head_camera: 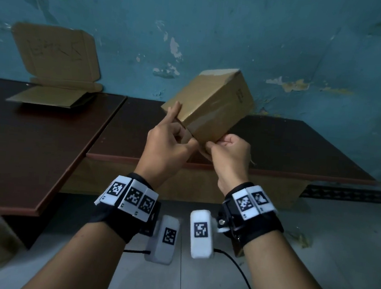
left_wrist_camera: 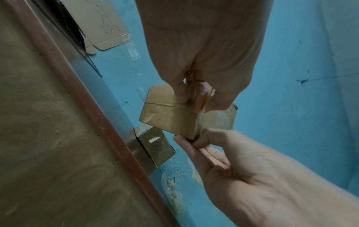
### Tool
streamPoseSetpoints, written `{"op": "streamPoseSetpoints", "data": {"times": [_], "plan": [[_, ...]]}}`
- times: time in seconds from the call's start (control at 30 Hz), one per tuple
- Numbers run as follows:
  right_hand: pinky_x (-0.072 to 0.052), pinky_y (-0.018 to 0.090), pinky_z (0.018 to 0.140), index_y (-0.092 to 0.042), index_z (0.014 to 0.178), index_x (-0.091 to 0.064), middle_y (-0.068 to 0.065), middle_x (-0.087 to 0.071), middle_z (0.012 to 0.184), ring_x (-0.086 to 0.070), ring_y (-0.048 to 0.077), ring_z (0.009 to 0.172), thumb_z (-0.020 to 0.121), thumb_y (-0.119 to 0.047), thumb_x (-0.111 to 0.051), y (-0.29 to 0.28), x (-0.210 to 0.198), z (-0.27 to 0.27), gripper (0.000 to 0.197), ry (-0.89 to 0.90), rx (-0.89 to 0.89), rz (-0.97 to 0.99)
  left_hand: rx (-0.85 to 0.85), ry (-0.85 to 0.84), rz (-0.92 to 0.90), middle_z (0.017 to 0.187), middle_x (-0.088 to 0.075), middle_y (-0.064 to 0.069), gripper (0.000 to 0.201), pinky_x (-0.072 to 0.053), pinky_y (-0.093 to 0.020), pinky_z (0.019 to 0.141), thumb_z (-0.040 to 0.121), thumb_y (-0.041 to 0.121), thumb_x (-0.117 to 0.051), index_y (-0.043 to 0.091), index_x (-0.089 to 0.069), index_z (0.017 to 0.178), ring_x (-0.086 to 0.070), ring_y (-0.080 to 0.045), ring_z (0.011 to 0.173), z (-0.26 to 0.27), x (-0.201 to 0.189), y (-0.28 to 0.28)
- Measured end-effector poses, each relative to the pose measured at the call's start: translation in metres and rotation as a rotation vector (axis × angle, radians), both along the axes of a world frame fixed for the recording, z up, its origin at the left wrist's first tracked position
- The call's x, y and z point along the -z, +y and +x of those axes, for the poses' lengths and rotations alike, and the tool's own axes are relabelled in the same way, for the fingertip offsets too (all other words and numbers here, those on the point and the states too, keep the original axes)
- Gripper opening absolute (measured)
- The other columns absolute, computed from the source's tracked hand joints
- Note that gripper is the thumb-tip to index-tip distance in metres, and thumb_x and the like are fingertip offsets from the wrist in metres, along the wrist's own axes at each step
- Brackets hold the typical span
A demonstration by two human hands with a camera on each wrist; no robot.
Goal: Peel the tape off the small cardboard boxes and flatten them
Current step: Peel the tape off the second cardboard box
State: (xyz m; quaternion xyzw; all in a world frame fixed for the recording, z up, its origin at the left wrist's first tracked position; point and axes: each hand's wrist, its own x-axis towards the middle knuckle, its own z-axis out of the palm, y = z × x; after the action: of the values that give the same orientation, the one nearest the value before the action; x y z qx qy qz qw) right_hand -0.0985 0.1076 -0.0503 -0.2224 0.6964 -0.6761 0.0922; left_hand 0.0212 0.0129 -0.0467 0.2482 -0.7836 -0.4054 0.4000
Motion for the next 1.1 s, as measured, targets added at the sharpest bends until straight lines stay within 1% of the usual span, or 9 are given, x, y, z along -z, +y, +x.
{"op": "streamPoseSetpoints", "data": {"times": [0.13, 0.2, 0.23, 0.3, 0.37, 0.57, 0.73, 0.93, 1.1], "plan": [[-0.063, 0.028, 0.077, -0.003, 0.106, -0.075, 0.002, -0.081, 0.081, -0.079, 0.014, 0.082, 0.084, -0.002, -0.081, 0.003, -0.012, -0.002, 0.023, -0.034, -0.125, -0.065, 0.006, 0.032, 0.031, 0.153, -0.055, 0.015, 0.033, -0.049, -0.011, 0.076, 0.088, 0.018, -0.084, 0.004, -0.063, 0.068, -0.052, 0.034, 0.088, 0.006, -0.004, -0.003], [-0.063, 0.026, 0.076, -0.005, 0.104, -0.075, 0.003, -0.082, 0.084, -0.08, 0.016, 0.084, 0.083, 0.001, -0.084, 0.003, -0.011, -0.002, 0.023, -0.045, -0.147, -0.081, 0.018, 0.027, 0.049, 0.139, -0.062, 0.02, 0.025, -0.051, -0.013, 0.08, 0.088, 0.017, -0.084, -0.004, -0.071, 0.083, -0.049, 0.035, 0.081, 0.006, -0.004, -0.002], [-0.064, 0.029, 0.078, -0.006, 0.103, -0.075, 0.004, -0.082, 0.086, -0.08, 0.018, 0.086, 0.083, 0.002, -0.085, 0.003, -0.009, -0.002, 0.024, -0.05, -0.148, -0.084, 0.014, 0.022, 0.041, 0.148, -0.057, 0.02, 0.027, -0.052, -0.016, 0.081, 0.087, 0.017, -0.084, -0.006, -0.07, 0.083, -0.049, 0.035, 0.083, 0.005, -0.004, -0.002], [-0.065, 0.037, 0.086, -0.01, 0.103, -0.075, 0.006, -0.082, 0.091, -0.08, 0.02, 0.09, 0.079, 0.0, -0.088, 0.0, -0.005, -0.001, 0.028, -0.04, -0.137, -0.06, -0.008, 0.008, 0.02, 0.167, -0.04, 0.016, 0.033, -0.052, -0.018, 0.078, 0.087, 0.018, -0.084, -0.005, -0.064, 0.072, -0.054, 0.03, 0.091, 0.004, -0.003, -0.004], [-0.065, 0.041, 0.088, -0.011, 0.103, -0.075, 0.004, -0.082, 0.091, -0.08, 0.019, 0.091, 0.078, -0.003, -0.089, -0.004, -0.002, 0.0, 0.03, -0.032, -0.127, -0.05, -0.03, -0.01, 0.005, 0.172, -0.032, 0.015, 0.036, -0.048, -0.018, 0.074, 0.087, 0.018, -0.083, 0.002, -0.059, 0.064, -0.066, 0.011, 0.1, 0.005, -0.004, -0.005], [-0.066, 0.048, 0.089, -0.01, 0.1, -0.073, 0.006, -0.082, 0.088, -0.081, 0.023, 0.089, 0.068, -0.007, -0.088, -0.011, 0.002, 0.002, 0.035, -0.107, -0.093, -0.074, -0.012, 0.002, -0.053, 0.173, -0.031, 0.01, 0.042, -0.048, -0.028, 0.095, 0.084, 0.009, -0.08, 0.021, -0.053, 0.054, -0.061, -0.021, 0.137, 0.008, -0.006, 0.004], [-0.065, 0.05, 0.09, -0.008, 0.098, -0.071, 0.008, -0.081, 0.086, -0.08, 0.025, 0.089, 0.072, 0.003, -0.085, -0.009, 0.0, -0.002, 0.031, -0.131, -0.115, -0.094, -0.02, -0.016, -0.061, 0.173, -0.03, 0.013, 0.038, -0.048, -0.026, 0.09, 0.085, 0.012, -0.08, 0.017, -0.056, 0.057, -0.063, -0.02, 0.133, 0.008, -0.006, 0.001], [-0.067, 0.049, 0.085, -0.011, 0.091, -0.068, 0.005, -0.08, 0.078, -0.08, 0.024, 0.083, 0.071, 0.006, -0.084, -0.006, 0.0, -0.001, 0.03, -0.143, -0.07, -0.099, 0.004, -0.008, -0.072, 0.174, -0.028, 0.011, 0.031, -0.049, -0.03, 0.101, 0.085, 0.01, -0.079, 0.014, -0.061, 0.061, -0.054, -0.02, 0.145, 0.004, -0.004, 0.006], [-0.067, 0.051, 0.082, -0.014, 0.092, -0.069, 0.006, -0.08, 0.082, -0.08, 0.025, 0.082, 0.056, -0.014, -0.087, -0.009, 0.002, 0.0, 0.041, -0.149, -0.026, -0.067, 0.008, -0.004, -0.092, 0.175, -0.029, 0.007, 0.03, -0.047, -0.031, 0.108, 0.085, 0.007, -0.077, 0.01, -0.059, 0.061, -0.047, -0.016, 0.151, 0.002, -0.001, 0.007]]}}
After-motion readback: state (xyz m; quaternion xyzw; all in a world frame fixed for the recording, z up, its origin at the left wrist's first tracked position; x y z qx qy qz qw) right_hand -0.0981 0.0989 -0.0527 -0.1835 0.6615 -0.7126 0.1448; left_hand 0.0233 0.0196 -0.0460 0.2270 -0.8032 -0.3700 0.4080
